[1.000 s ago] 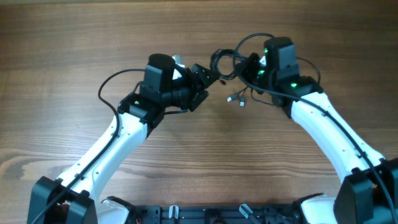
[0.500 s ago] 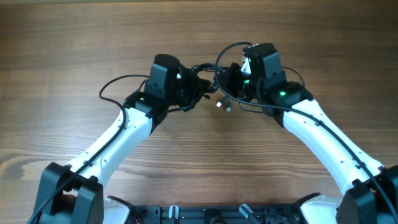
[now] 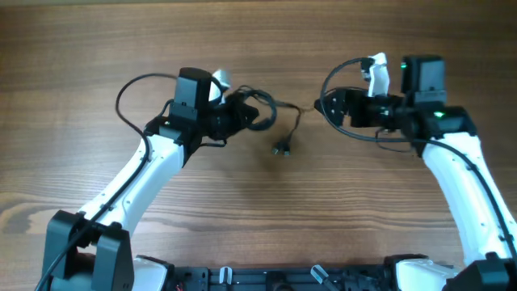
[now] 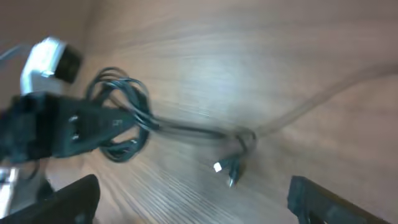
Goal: Untangle cables
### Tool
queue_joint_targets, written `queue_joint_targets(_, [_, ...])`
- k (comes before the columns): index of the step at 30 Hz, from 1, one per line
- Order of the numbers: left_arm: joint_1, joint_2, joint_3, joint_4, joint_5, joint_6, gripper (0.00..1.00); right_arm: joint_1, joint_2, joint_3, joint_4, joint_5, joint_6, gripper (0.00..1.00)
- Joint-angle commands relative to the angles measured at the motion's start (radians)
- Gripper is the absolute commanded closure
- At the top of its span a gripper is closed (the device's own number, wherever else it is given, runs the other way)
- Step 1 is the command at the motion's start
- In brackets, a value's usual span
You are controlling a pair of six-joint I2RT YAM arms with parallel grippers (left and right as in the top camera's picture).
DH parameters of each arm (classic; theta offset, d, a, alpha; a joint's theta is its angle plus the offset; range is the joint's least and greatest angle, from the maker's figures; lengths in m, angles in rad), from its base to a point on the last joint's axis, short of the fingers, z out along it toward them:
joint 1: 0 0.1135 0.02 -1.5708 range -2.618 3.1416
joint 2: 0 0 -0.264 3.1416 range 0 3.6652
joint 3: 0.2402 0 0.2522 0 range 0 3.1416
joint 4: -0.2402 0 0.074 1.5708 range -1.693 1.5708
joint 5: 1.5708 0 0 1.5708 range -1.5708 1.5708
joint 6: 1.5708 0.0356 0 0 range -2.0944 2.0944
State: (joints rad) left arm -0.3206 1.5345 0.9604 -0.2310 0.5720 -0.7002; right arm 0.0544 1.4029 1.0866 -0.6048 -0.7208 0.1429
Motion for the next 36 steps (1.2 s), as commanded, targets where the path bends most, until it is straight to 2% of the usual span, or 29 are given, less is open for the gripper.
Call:
queue_joint_targets(1, [-0.053, 0.005, 0.005, 0.021, 0.177, 0.429, 0.96, -0.012, 0.001, 0.002, 0.021, -0.219, -0.280, 0.03])
queue_joint_targets(2, [-0.077, 0.005, 0.005, 0.026, 0.190, 0.512, 0.96, -0.006, 0.013, 0.002, 0.032, -0.254, -0.313, 0.05])
queue_joint_targets(4, [-0.110, 0.005, 0.005, 0.041, 0.190, 0.567, 0.96, 0.013, 0.029, 0.001, 0.030, -0.291, -0.375, 0.06])
queue_joint_targets(7, [-0.127, 0.005, 0.005, 0.053, 0.190, 0.566, 0.96, 0.032, 0.054, 0.001, 0.002, -0.287, -0.467, 0.10])
queue_joint_targets(10, [-0.121, 0.005, 0.005, 0.051, 0.190, 0.557, 0.96, 0.033, 0.084, 0.001, -0.016, -0.241, -0.477, 0.15])
queue_joint_targets(14, [-0.097, 0.003, 0.005, 0.052, 0.187, 0.518, 0.96, 0.034, 0.097, 0.001, -0.056, -0.158, -0.484, 0.17])
queue_joint_targets(16, [-0.079, 0.003, 0.005, 0.056, 0.187, 0.495, 0.96, 0.034, 0.097, -0.001, -0.063, -0.172, -0.494, 0.18])
queue_joint_targets(19, [-0.044, 0.003, 0.005, 0.066, 0.196, 0.448, 0.96, 0.056, 0.097, -0.009, -0.085, -0.227, -0.603, 0.22])
queue_joint_targets(22, [-0.022, 0.003, 0.005, 0.068, 0.264, 0.449, 0.96, 0.088, 0.100, -0.042, -0.056, -0.226, -0.640, 0.25])
queue_joint_targets(27, [0.005, 0.003, 0.005, 0.066, 0.412, 0.449, 0.96, 0.124, 0.101, -0.134, 0.097, -0.226, -0.637, 0.25])
queue_joint_targets(30, [0.028, 0.003, 0.005, 0.066, 0.430, 0.449, 0.96, 0.126, 0.113, -0.158, 0.153, -0.211, -0.638, 0.35])
queue_joint_targets(34, [0.090, 0.003, 0.005, 0.067, 0.430, 0.447, 0.96, 0.126, 0.127, -0.164, 0.109, -0.197, -0.637, 0.46])
queue_joint_targets(36, [0.131, 0.003, 0.005, 0.076, 0.429, 0.420, 0.96, 0.126, 0.129, -0.164, 0.088, -0.198, -0.631, 0.66])
